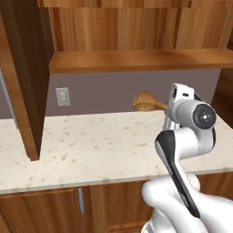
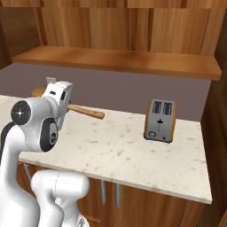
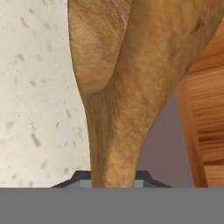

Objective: Organize the utensils by type. Pick up the wooden spoons from the counter and place them in the open cabinet. Then pick up the metallic utensils from the counter and place them in the open drawer.

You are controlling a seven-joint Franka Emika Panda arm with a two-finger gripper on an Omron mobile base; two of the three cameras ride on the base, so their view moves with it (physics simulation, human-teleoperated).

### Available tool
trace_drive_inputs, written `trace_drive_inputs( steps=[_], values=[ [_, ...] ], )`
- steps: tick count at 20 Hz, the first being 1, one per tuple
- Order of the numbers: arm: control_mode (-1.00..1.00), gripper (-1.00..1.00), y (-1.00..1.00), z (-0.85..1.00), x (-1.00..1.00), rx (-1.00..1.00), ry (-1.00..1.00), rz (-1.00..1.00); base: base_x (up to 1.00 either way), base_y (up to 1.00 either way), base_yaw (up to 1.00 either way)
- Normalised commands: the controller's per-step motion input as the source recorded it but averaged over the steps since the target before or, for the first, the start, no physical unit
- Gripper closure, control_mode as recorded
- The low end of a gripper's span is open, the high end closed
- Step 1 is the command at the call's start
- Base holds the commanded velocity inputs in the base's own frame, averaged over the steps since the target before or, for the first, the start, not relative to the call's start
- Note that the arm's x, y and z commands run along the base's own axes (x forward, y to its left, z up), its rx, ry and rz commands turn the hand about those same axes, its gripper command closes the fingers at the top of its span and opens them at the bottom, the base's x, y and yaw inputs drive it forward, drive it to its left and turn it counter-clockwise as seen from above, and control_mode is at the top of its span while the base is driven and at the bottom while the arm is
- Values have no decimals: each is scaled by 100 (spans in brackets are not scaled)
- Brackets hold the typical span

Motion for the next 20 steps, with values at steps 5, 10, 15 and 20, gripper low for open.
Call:
trace_drive_inputs(
  steps=[5, 10, 15, 20],
  values=[
    [-100, 100, 10, 87, 0, 0, -36, 9, 0, 0, 0],
    [-100, 100, 11, 88, 0, 0, -2, 8, 0, 0, 0],
    [-100, 100, 10, 58, 18, -6, -6, 8, 0, 0, 0],
    [-100, 100, 9, 48, 26, -13, -13, 4, 0, 0, 0]
  ],
)
